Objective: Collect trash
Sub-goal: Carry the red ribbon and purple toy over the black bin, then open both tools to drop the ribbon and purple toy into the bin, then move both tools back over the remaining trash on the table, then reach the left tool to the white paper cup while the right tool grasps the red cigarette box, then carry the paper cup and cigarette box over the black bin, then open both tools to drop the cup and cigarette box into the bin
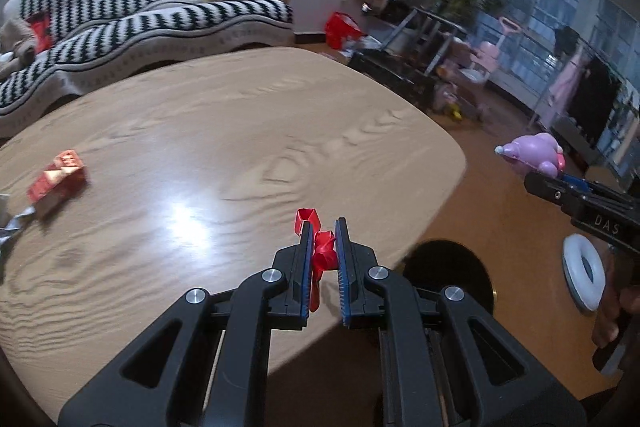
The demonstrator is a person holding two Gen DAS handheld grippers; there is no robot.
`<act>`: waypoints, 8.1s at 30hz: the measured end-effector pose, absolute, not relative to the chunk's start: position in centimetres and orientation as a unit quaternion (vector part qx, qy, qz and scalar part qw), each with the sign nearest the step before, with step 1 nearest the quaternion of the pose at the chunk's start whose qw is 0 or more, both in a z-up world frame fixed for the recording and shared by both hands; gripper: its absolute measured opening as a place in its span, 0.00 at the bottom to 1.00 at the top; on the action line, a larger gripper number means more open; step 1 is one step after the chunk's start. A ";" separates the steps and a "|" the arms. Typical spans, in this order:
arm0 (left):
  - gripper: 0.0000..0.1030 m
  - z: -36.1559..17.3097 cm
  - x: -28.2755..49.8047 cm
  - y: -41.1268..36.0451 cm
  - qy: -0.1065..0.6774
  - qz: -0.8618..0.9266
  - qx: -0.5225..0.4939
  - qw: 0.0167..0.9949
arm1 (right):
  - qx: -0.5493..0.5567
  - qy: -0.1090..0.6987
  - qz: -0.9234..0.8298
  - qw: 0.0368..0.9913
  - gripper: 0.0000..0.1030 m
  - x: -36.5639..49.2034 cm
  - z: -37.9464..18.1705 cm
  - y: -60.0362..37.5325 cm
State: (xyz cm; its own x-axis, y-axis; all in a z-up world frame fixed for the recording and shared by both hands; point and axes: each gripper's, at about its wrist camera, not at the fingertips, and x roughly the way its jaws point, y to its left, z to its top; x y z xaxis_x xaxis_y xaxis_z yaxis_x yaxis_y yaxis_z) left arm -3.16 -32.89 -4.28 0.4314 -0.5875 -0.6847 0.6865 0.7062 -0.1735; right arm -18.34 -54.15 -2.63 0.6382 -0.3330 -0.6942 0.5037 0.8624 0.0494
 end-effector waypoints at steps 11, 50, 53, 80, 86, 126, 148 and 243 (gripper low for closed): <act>0.10 -6.4 -8.5 -41.2 0.383 -0.443 0.097 0.805 | 0.186 0.365 -0.274 0.870 0.47 -25.0 -4.9 -60.9; 0.10 -11.1 -12.2 -50.3 0.427 -0.519 0.130 0.729 | 0.255 0.379 -0.279 0.845 0.53 -26.0 -6.1 -63.3; 0.11 -11.8 -12.1 -50.8 0.437 -0.520 0.131 0.722 | 0.265 0.384 -0.284 0.838 0.57 -26.1 -6.6 -63.5; 0.88 -7.2 -7.5 -39.6 0.397 -0.448 0.109 0.794 | 0.231 0.368 -0.228 0.871 0.74 -19.8 -3.7 -57.3; 0.90 -4.2 -3.7 -30.9 0.379 -0.376 0.085 0.841 | 0.206 0.359 -0.175 0.893 0.77 -13.6 -2.3 -51.0; 0.91 -6.6 16.5 0.5 0.416 -0.083 -0.005 0.905 | 0.082 0.415 0.050 0.905 0.92 15.7 -7.3 -22.0; 0.91 -9.3 21.4 -1.9 0.438 -0.104 -0.033 0.892 | -0.008 0.460 0.062 0.886 0.93 21.9 -11.8 -19.6; 0.78 -9.4 -11.8 -47.5 0.405 -0.494 0.135 0.758 | 0.217 0.388 -0.302 0.843 0.84 -27.1 -2.9 -61.7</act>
